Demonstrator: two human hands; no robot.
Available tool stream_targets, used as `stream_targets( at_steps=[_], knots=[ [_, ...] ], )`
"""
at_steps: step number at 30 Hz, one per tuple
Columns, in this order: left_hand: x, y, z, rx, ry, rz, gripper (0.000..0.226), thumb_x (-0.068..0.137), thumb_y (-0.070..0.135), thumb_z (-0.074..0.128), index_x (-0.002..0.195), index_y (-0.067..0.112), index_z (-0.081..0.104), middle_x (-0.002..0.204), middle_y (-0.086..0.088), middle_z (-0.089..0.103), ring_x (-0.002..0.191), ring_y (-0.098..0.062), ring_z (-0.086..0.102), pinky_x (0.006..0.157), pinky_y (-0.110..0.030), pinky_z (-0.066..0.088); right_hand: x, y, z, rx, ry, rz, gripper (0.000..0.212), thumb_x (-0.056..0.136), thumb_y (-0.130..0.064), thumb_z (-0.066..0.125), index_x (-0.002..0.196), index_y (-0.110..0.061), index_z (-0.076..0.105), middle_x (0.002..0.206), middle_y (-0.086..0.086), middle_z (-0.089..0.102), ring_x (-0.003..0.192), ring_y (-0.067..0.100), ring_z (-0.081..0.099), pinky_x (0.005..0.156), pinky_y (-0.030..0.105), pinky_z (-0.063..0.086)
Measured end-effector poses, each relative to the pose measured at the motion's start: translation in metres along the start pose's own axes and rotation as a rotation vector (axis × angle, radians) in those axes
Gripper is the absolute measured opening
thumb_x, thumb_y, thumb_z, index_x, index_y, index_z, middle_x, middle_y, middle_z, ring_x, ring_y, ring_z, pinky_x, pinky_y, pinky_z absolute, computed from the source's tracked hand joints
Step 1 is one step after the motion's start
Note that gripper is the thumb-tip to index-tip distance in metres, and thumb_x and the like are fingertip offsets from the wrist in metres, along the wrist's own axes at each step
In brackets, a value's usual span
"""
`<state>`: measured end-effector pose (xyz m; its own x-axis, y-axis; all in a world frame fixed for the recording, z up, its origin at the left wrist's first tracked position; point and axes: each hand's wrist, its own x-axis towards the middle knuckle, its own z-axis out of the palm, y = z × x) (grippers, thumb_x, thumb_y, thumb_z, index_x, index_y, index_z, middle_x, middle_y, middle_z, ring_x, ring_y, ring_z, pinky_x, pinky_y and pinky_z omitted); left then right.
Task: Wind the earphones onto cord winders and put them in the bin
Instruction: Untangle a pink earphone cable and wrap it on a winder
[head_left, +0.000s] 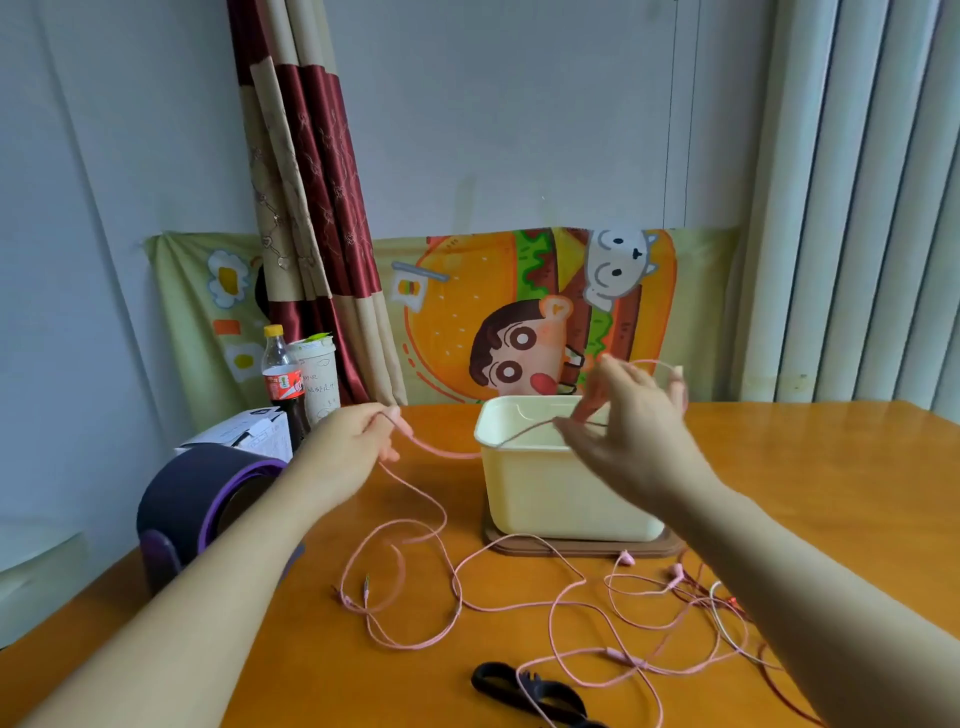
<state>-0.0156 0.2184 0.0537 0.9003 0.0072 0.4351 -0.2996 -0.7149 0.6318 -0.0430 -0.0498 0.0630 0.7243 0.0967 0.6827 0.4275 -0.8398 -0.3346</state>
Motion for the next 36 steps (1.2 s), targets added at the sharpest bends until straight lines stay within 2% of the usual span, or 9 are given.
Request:
stream_targets(
  at_steps=[5,10,13,16,18,21,24,31,36],
  knots=[
    [-0.013,0.044,0.005,0.024,-0.075,0.174,0.034,0.103,0.036,0.035,0.081,0.029,0.059,0.070,0.018,0.055,0.067,0.001,0.056,0.063,-0.021,0.040,-0.005,-0.047,0.015,0.022,-0.339,-0.124,0.082,0.073,-0.066,0.063,0.140,-0.036,0.027,0.140,-0.012,0.043,0.139,0.012,0.025,0.107,0.063,-0.013],
    [-0.014,0.062,0.002,0.048,0.014,0.309,0.016,0.102,0.029,0.044,0.096,0.028,0.059,0.081,0.007,0.064,0.077,-0.007,0.059,0.068,-0.025,0.046,0.001,-0.058,0.021,0.082,-0.494,-0.050,0.033,0.082,-0.061,0.057,0.100,-0.035,0.066,0.123,-0.009,0.057,0.138,0.014,0.023,0.106,0.067,-0.012],
    [-0.007,0.051,-0.002,0.075,0.035,0.310,0.017,0.102,0.025,0.044,0.104,0.026,0.060,0.086,0.010,0.058,0.085,-0.008,0.055,0.073,-0.026,0.045,0.001,-0.047,0.021,-0.041,-0.556,-0.110,0.044,0.079,-0.070,0.051,0.101,-0.035,0.067,0.122,-0.011,0.060,0.144,0.016,0.012,0.101,0.067,-0.022],
    [0.014,0.034,-0.011,0.459,0.063,0.108,0.032,0.104,0.032,0.033,0.111,0.017,0.061,0.110,-0.002,0.047,0.111,-0.025,0.047,0.090,-0.042,0.044,-0.004,-0.034,0.023,-0.412,-0.561,-0.281,0.067,0.073,-0.079,0.048,0.122,-0.035,0.058,0.131,-0.008,0.057,0.145,0.022,0.010,0.086,0.062,-0.038],
    [0.039,0.029,-0.023,0.691,0.036,-0.145,0.035,0.105,0.032,0.029,0.111,0.011,0.057,0.120,-0.013,0.041,0.105,-0.034,0.051,0.083,-0.043,0.046,-0.005,-0.024,0.026,-0.621,-0.476,-0.363,0.069,0.076,-0.071,0.054,0.133,-0.032,0.048,0.139,-0.004,0.049,0.142,0.025,0.019,0.080,0.059,-0.042],
    [0.076,0.031,-0.039,0.365,0.036,-0.311,0.032,0.103,0.014,0.037,0.124,0.004,0.059,0.119,-0.019,0.059,0.088,-0.035,0.062,0.075,-0.039,0.050,0.005,-0.015,0.028,-0.670,-0.298,-0.315,0.066,0.083,-0.051,0.062,0.140,-0.027,0.038,0.152,0.006,0.028,0.142,0.026,0.019,0.091,0.061,-0.035],
    [0.085,0.028,-0.037,0.067,0.078,-0.278,0.026,0.098,0.000,0.042,0.104,0.010,0.064,0.107,-0.007,0.065,0.079,-0.024,0.063,0.070,-0.034,0.054,0.017,-0.011,0.033,-0.608,-0.204,-0.305,0.064,0.085,-0.040,0.063,0.141,-0.027,0.036,0.159,0.009,0.008,0.147,0.027,0.006,0.102,0.064,-0.020],
    [0.061,-0.018,0.004,0.367,-0.209,-0.180,0.050,0.093,-0.007,0.041,0.131,0.021,0.059,0.142,-0.009,0.051,0.124,-0.026,0.052,0.096,-0.030,0.045,0.046,-0.021,0.058,-0.455,-0.182,-0.486,0.060,0.089,-0.020,0.060,0.144,-0.022,0.037,0.160,0.011,-0.003,0.148,0.028,-0.005,0.113,0.060,0.001],
    [0.050,-0.028,0.008,0.505,-0.214,-0.248,0.057,0.089,-0.009,0.039,0.131,0.026,0.057,0.144,-0.007,0.042,0.117,-0.029,0.055,0.092,-0.036,0.051,0.065,-0.044,0.083,-0.279,-0.399,-0.593,0.041,0.095,-0.010,0.050,0.136,-0.018,0.050,0.160,0.005,0.010,0.148,0.022,0.002,0.117,0.037,0.016]
  ],
)
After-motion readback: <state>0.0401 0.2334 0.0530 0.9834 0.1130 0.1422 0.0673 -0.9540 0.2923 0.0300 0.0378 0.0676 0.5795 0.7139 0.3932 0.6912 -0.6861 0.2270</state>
